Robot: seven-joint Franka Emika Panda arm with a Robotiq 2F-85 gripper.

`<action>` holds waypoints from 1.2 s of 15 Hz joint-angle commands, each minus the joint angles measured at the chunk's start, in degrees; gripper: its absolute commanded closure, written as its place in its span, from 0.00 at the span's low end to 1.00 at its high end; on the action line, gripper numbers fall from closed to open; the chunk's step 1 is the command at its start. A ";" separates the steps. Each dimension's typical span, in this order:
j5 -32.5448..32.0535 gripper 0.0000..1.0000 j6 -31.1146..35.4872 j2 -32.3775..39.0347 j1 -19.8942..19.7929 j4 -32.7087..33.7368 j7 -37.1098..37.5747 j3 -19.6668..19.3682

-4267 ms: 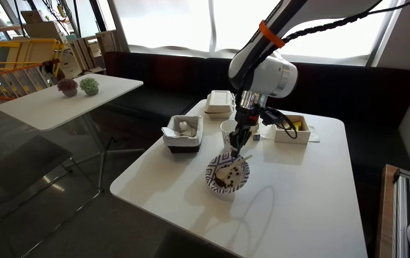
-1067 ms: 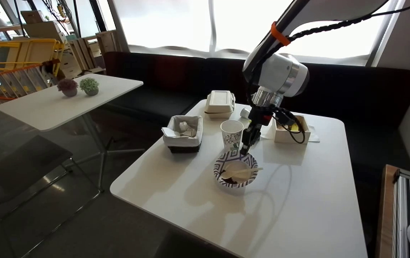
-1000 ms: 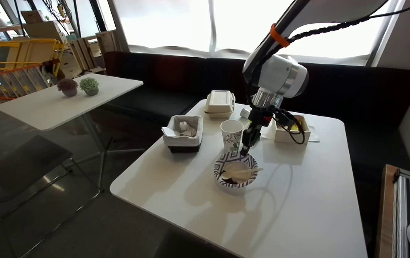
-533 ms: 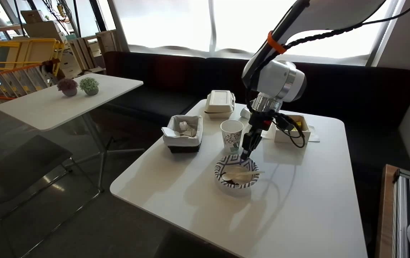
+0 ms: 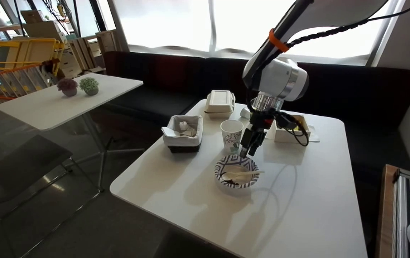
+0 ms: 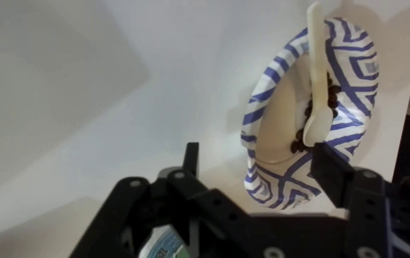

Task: Pick up the spoon and scoop some of the contents from the bowl and pour them in the cup

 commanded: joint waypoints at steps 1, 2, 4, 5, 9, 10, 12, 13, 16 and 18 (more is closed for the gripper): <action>-3.94 0.00 6.31 -7.37 3.88 -6.94 7.81 -0.75; -5.99 0.00 8.57 -8.84 4.88 -8.35 10.21 -0.71; -13.38 0.00 13.33 -11.91 7.60 -11.45 16.43 -0.57; -19.14 0.00 14.58 -12.89 10.05 -12.78 20.65 -1.66; -37.96 0.00 13.09 -12.33 20.77 -13.11 35.17 -5.11; -42.65 0.00 11.80 -11.75 23.18 -12.24 38.99 -5.42; -40.16 0.00 12.82 -12.01 16.97 -12.33 36.94 -0.25; -41.47 0.00 12.83 -11.93 18.24 -12.33 38.58 -0.14; -42.46 0.00 12.83 -11.92 18.78 -12.33 39.20 -0.57; -42.72 0.00 12.83 -11.93 18.66 -12.33 39.22 -1.08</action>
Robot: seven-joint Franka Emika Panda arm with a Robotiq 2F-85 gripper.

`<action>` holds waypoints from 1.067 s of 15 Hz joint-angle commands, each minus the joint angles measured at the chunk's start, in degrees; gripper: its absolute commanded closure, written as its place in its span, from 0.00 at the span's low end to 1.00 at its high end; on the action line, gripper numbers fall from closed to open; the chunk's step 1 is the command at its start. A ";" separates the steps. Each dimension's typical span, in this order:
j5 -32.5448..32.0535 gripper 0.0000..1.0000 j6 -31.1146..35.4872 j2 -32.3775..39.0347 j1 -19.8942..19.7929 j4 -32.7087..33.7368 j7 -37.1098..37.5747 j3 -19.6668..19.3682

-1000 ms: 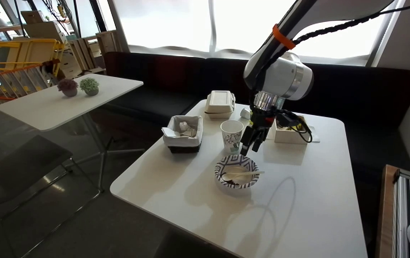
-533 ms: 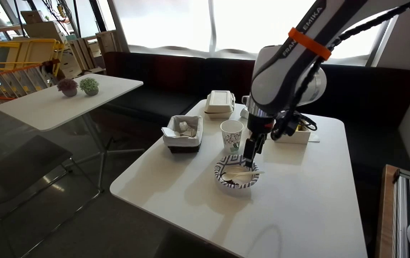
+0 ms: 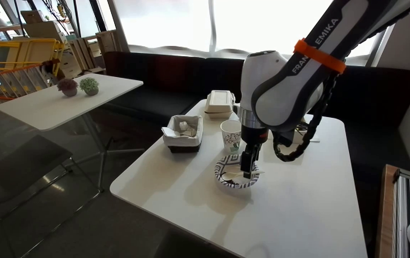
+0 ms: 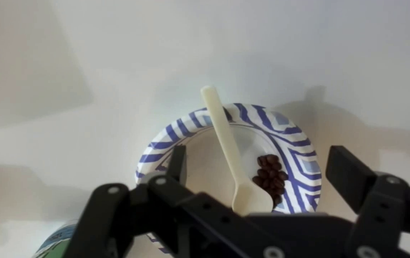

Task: Pick up the spoon and scoop some of the contents from the bowl and pour them in the cup

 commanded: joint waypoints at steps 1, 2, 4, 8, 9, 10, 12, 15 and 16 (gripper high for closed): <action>-3.62 0.00 -0.08 0.00 -4.14 0.28 0.93 4.26; -3.91 0.00 -1.09 0.14 -4.93 0.89 -1.76 5.77; -5.81 0.00 -2.52 0.24 -6.28 1.66 -5.06 7.52; -7.57 0.00 -3.43 0.72 -8.74 1.97 -13.94 9.80; -7.61 0.00 -2.61 0.92 -9.35 1.80 -16.15 10.15; -8.24 0.00 -1.36 1.08 -9.87 1.55 -18.07 10.23; -5.17 0.00 0.54 1.59 -11.66 1.31 -23.78 11.40; -0.74 0.00 4.93 2.92 -14.37 0.89 -32.34 13.41; 1.60 0.00 6.98 3.63 -15.45 0.91 -35.46 14.57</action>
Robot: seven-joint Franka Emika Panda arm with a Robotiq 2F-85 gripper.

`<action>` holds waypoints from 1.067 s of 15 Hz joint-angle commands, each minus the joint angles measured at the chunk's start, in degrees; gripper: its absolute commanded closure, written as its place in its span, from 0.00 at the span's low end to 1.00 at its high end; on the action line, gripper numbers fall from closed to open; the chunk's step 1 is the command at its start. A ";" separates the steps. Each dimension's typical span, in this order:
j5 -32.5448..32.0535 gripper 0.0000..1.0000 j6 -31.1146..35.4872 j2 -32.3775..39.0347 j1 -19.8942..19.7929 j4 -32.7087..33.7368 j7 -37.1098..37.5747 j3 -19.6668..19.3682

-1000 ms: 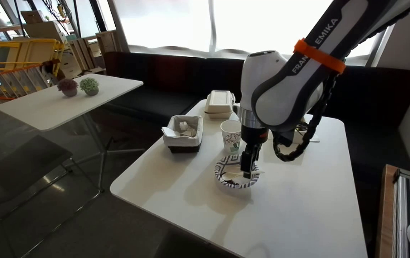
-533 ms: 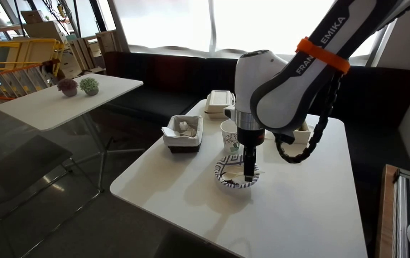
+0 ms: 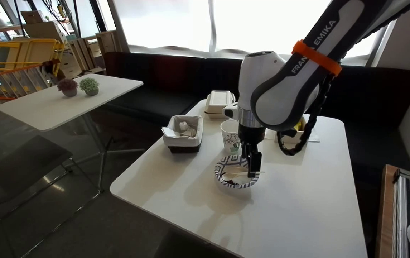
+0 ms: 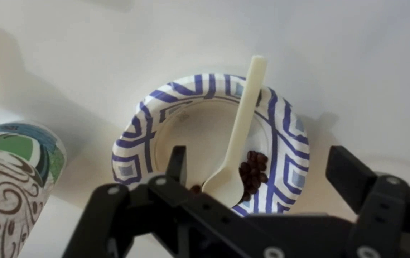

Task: Pick up the spoon and scoop some of the contents from the bowl and pour them in the cup

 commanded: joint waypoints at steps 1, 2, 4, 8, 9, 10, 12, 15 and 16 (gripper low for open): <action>7.08 0.00 6.52 3.11 -4.01 -0.11 -10.54 4.20; 9.40 0.00 7.87 4.12 -5.21 0.15 -13.22 5.61; 13.80 0.00 9.29 5.88 -7.91 0.60 -17.82 8.78; 17.74 0.08 12.73 8.24 -12.28 0.59 -22.84 13.07; 18.10 0.06 13.70 8.57 -13.43 0.52 -23.53 14.17; 18.55 0.10 14.26 8.90 -14.77 0.56 -24.23 15.40; 18.52 0.14 15.05 9.42 -17.07 0.48 -24.98 17.25; 18.31 0.42 15.05 9.64 -19.57 0.22 -25.59 18.98; 18.38 0.50 14.99 9.61 -20.27 0.16 -25.76 19.47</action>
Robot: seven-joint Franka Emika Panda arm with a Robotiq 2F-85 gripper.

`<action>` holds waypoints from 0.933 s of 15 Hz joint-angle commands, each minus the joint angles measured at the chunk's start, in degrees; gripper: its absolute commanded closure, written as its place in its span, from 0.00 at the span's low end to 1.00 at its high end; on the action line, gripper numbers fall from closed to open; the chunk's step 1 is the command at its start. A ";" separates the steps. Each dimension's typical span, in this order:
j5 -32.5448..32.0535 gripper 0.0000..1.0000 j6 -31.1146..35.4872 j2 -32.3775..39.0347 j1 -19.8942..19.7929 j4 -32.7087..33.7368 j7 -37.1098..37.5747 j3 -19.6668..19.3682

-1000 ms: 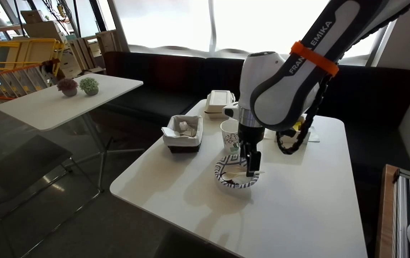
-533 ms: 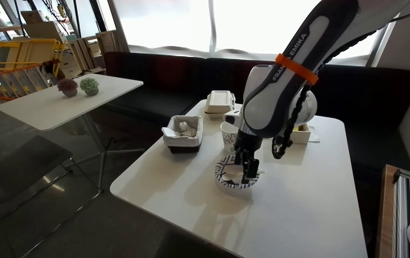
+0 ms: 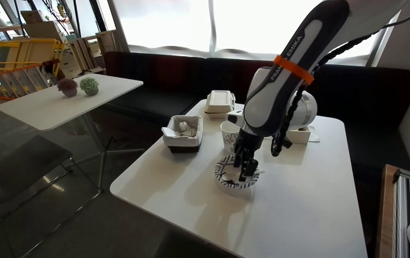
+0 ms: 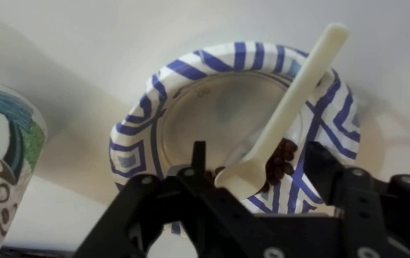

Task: Pick up the spoon and scoop some of the contents from the bowl and pour them in the cup

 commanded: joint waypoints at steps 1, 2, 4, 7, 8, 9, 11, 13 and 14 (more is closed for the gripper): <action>1.53 0.60 1.44 0.83 -3.19 -0.26 -2.41 2.85; 1.56 0.67 1.41 0.70 -3.69 -0.41 -2.58 3.15; 1.59 0.82 1.26 0.68 -4.51 -0.40 -2.84 3.56; 1.74 0.80 0.94 1.12 -5.53 -0.21 -3.24 4.24; 1.79 0.75 0.84 1.31 -5.79 -0.13 -3.38 4.46; 1.66 0.73 0.80 1.43 -5.86 -0.10 -3.40 4.49; 1.47 0.70 0.56 1.70 -6.08 -0.01 -3.43 4.65; 1.22 0.92 0.54 1.84 -6.12 -0.05 -3.22 4.73; 1.30 0.95 0.51 1.55 -6.23 -0.19 -3.18 5.01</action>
